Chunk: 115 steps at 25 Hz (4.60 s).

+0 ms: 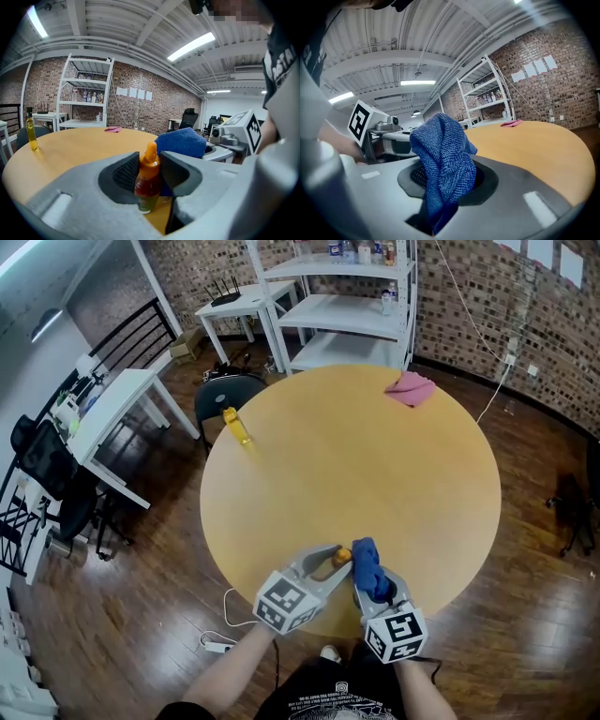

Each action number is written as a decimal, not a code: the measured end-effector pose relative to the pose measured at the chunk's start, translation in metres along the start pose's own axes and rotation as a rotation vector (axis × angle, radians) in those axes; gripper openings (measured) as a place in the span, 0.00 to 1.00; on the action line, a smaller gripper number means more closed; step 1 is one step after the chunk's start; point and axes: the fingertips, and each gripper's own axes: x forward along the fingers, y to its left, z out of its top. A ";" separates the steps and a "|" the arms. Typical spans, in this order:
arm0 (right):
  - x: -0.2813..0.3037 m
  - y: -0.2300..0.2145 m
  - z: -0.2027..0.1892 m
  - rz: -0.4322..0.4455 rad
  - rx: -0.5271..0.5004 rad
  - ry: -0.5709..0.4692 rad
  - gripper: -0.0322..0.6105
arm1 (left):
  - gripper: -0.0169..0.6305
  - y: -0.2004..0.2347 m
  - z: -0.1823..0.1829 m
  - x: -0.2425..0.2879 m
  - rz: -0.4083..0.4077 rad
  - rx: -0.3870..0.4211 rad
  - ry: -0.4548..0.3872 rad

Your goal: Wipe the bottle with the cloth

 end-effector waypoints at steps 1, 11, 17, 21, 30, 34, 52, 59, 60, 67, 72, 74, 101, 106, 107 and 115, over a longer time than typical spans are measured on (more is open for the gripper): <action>-0.002 0.002 -0.001 0.000 0.005 -0.002 0.22 | 0.24 0.000 0.000 0.000 0.001 -0.002 0.000; -0.012 0.029 -0.026 0.027 0.012 0.015 0.22 | 0.24 -0.001 0.000 -0.001 -0.002 0.001 0.008; -0.010 0.044 -0.040 0.065 -0.001 0.052 0.22 | 0.24 -0.002 -0.001 0.000 -0.011 0.007 0.020; -0.003 0.053 -0.048 0.098 -0.023 0.084 0.22 | 0.24 -0.001 0.000 0.000 -0.018 0.009 0.027; 0.012 0.067 -0.057 0.130 -0.061 0.101 0.22 | 0.24 -0.004 -0.001 0.003 -0.052 0.021 0.057; 0.024 0.074 -0.059 0.139 -0.087 0.102 0.22 | 0.24 -0.004 -0.003 0.002 -0.076 0.026 0.078; 0.062 0.073 -0.065 0.067 -0.182 0.126 0.21 | 0.24 -0.009 -0.001 0.005 -0.120 0.028 0.126; 0.071 0.072 -0.065 0.105 -0.221 0.131 0.21 | 0.24 -0.008 0.002 0.009 -0.120 0.036 0.121; 0.072 0.073 -0.066 0.109 -0.225 0.134 0.21 | 0.24 -0.007 0.001 0.008 -0.122 0.033 0.120; 0.065 0.072 -0.071 0.128 -0.201 0.144 0.22 | 0.24 -0.005 -0.003 0.008 -0.117 0.014 0.101; 0.046 0.071 -0.075 0.133 -0.179 0.149 0.22 | 0.24 -0.007 -0.004 0.007 -0.115 -0.006 0.084; 0.036 0.068 -0.076 0.127 -0.173 0.150 0.22 | 0.24 -0.006 -0.004 0.007 -0.116 -0.005 0.079; -0.042 0.007 -0.050 -0.068 -0.077 0.088 0.22 | 0.30 -0.009 0.012 0.000 -0.063 0.004 -0.022; -0.045 0.003 -0.025 -0.089 -0.065 0.042 0.22 | 0.30 -0.003 0.018 -0.015 -0.006 -0.033 -0.070; -0.043 0.002 -0.016 -0.091 -0.068 0.028 0.22 | 0.30 0.000 0.017 -0.020 0.015 -0.053 -0.083; 0.000 -0.011 0.045 -0.081 -0.194 0.001 0.22 | 0.30 0.004 -0.011 -0.035 0.093 -0.161 -0.084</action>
